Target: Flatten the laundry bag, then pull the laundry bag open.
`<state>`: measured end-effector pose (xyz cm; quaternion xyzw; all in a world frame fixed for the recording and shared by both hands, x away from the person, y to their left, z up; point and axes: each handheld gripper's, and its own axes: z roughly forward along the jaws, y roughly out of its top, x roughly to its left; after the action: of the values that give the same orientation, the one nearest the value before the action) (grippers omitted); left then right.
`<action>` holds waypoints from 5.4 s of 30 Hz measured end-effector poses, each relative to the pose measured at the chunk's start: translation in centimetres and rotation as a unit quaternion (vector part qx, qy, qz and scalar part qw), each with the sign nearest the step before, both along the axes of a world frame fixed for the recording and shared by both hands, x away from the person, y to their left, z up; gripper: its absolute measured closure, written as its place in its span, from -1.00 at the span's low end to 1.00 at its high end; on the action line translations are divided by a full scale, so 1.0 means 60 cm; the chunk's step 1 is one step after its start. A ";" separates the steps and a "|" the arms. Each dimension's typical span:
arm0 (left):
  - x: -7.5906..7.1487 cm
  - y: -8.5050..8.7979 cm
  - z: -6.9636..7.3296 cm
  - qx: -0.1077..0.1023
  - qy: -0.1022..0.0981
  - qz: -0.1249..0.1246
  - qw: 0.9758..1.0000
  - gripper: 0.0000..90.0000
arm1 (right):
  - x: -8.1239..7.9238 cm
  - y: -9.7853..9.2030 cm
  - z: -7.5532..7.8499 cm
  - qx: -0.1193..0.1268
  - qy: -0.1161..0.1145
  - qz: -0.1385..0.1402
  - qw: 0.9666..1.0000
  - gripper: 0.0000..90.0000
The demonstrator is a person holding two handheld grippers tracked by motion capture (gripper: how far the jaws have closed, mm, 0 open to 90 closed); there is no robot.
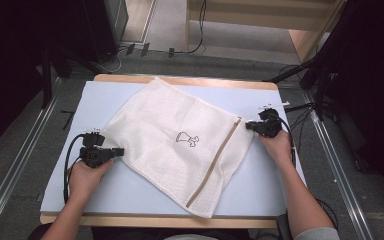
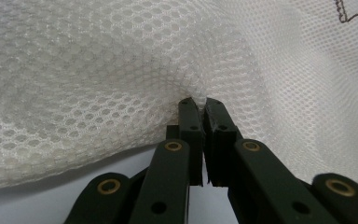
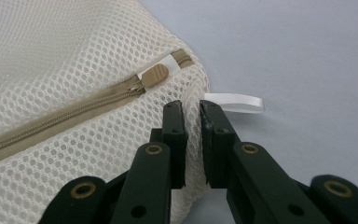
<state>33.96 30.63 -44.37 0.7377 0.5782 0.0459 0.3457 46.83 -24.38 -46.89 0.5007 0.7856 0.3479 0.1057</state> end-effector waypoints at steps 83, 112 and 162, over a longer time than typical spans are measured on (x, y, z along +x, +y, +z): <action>-0.009 0.023 0.016 0.015 -0.021 0.035 0.999 0.19 | -0.094 0.087 0.014 0.022 -0.018 0.108 0.994 0.34; 0.026 -0.017 0.001 0.011 0.000 -0.001 1.000 0.92 | -0.106 0.116 0.012 0.002 0.001 0.099 0.995 0.93; 0.171 -0.027 0.028 0.007 -0.025 -0.051 0.998 -0.07 | -0.096 0.084 0.005 0.041 -0.012 0.054 0.998 0.37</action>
<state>44.24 29.00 -42.68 0.7673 0.5304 0.0503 0.3569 41.10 -19.31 -46.56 0.4571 0.7955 0.3905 0.0756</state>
